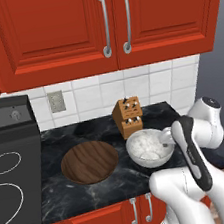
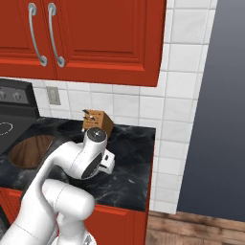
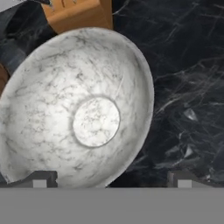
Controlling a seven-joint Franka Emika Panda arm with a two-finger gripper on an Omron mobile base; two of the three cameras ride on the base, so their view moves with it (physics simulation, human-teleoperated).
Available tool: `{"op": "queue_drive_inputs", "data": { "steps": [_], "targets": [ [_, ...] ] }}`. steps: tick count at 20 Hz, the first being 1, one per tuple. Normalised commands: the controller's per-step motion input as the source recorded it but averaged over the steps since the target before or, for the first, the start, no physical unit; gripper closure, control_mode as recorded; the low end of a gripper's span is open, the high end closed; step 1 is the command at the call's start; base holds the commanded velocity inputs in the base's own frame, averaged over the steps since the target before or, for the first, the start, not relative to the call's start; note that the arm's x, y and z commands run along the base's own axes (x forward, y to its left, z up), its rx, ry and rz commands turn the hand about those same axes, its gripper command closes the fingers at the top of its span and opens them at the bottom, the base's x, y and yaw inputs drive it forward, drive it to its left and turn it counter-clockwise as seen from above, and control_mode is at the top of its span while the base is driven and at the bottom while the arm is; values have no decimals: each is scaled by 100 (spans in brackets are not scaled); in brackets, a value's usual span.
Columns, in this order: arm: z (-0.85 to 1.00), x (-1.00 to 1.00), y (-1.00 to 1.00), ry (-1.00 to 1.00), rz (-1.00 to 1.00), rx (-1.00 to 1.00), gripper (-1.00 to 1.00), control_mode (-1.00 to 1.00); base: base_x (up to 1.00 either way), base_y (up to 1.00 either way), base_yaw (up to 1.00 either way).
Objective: Open the cabinet. Pick the bowls from the counter and place them in the cabinet. Then close the cabinet.
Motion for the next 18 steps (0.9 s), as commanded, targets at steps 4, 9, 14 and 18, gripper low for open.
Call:
{"op": "queue_drive_inputs", "data": {
  "steps": [4,9,14,18],
  "targets": [
    [-25,22,3,4,0,0,-100,-100,0,0,0],
    [-27,17,6,3,0,0,-100,-100,0,0,0],
    [-22,18,10,1,0,0,-100,-100,0,0,0],
    [-20,24,13,0,0,0,-100,-100,0,0,0]
  ]
}}
